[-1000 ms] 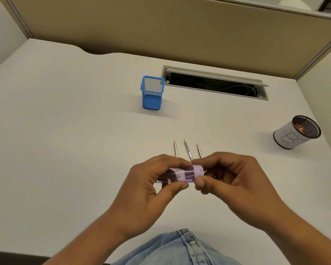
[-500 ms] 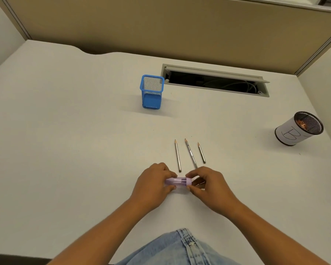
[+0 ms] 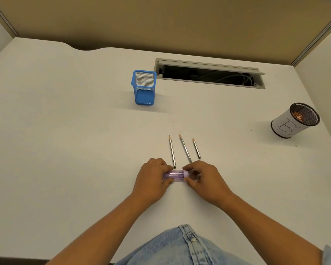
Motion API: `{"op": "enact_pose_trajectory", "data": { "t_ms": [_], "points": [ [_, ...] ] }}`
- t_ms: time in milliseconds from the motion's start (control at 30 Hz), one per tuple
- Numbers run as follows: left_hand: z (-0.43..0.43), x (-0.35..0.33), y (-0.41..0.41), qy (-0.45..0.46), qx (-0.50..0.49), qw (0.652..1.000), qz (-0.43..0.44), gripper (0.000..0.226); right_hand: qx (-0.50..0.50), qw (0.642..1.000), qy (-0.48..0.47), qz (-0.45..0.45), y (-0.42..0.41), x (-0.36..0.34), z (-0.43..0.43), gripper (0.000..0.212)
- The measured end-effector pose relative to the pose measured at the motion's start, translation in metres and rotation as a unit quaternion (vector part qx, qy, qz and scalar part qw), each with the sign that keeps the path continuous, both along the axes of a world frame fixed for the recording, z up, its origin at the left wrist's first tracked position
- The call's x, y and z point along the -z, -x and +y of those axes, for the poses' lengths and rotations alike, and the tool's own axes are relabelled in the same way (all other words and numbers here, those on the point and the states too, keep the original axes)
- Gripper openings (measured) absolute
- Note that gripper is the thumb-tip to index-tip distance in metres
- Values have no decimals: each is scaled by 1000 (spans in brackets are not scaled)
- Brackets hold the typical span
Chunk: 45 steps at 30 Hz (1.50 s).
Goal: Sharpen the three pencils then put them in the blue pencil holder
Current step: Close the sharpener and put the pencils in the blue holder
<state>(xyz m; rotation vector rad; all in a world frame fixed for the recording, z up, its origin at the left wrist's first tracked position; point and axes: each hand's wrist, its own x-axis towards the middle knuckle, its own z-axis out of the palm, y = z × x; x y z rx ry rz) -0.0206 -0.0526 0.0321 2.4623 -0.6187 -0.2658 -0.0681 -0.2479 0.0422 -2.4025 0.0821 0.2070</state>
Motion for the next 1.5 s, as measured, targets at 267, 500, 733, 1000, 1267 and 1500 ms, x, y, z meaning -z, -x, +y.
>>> {"op": "enact_pose_trajectory", "data": {
  "t_ms": [267, 500, 733, 1000, 1267, 1500],
  "points": [
    [-1, 2, 3, 4, -13, 1000, 7, 41, -3, 1000, 0, -2, 1, 1, 1, 34],
    [0, -7, -1, -1, -37, 999, 29, 61, 30, 999, -9, -42, 5, -8, -1, 38],
    [1, -35, -21, 33, -151, 986, 68, 30, 86, 994, -17, -67, -15, -23, -4, 21],
    [-36, -30, -80, 0, -231, 965, 124, 32, 114, 991, 74, 11, -78, -29, 1, 15],
    [-52, -19, -91, -29, -230, 966, 113, 48, 98, 981, 151, 74, -99, -18, 11, 14],
    [-51, -15, -96, 9, -243, 962, 126, 25, 120, 980, 140, 74, -103, -26, 12, 11]
  ]
}}
